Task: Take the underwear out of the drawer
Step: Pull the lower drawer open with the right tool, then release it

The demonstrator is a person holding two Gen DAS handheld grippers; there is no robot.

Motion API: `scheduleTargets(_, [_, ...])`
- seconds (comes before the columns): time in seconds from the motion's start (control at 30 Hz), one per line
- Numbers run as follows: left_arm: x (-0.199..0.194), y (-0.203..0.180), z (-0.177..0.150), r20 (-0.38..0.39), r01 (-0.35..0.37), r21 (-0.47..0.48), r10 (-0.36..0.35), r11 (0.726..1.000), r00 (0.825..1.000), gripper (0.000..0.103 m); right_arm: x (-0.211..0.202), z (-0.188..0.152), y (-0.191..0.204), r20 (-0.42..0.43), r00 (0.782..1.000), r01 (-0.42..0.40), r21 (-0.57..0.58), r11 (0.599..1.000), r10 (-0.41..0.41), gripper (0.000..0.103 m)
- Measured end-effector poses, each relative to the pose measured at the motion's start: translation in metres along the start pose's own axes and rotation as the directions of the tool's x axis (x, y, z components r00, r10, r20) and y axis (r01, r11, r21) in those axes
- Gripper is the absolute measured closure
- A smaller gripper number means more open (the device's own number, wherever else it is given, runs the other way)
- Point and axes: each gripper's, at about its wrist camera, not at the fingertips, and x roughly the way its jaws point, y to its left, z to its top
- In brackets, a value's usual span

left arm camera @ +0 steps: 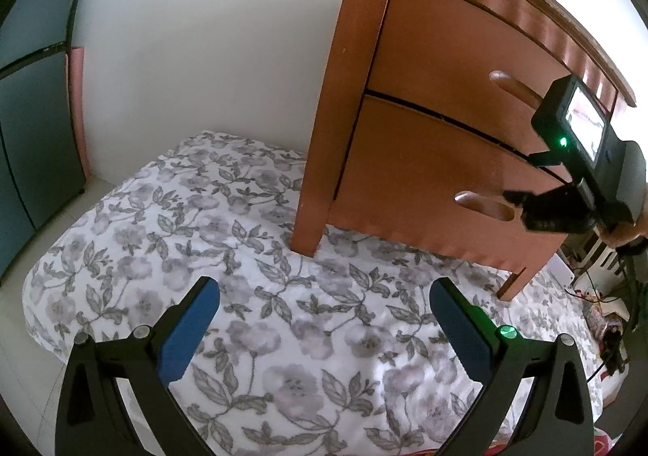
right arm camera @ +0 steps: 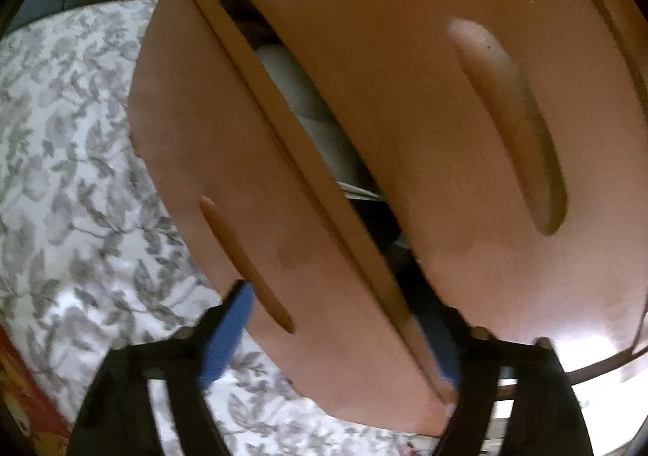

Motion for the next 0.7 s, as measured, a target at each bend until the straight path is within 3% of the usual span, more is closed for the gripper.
scheduleTargets(0.2, [0.001,0.001,0.0,-0.006,0.001,-0.003,-0.001,1.0,1.0,0.0,-0.003,0.003,-0.008,-0.004,0.999,-0.034,-0.011,0.999,0.034,0.039])
scheduleTargets(0.4, [0.002,0.002,-0.001,-0.021,0.003,-0.001,-0.003,1.0,1.0,0.0,0.01,0.012,-0.013,-0.055,0.99,-0.131,-0.038,0.991,0.129,0.039])
scheduleTargets(0.7, [-0.002,0.004,0.002,-0.022,-0.006,-0.008,0.006,1.0,1.0,0.0,0.007,0.002,-0.001,-0.042,0.986,-0.162,-0.041,0.986,0.161,0.038])
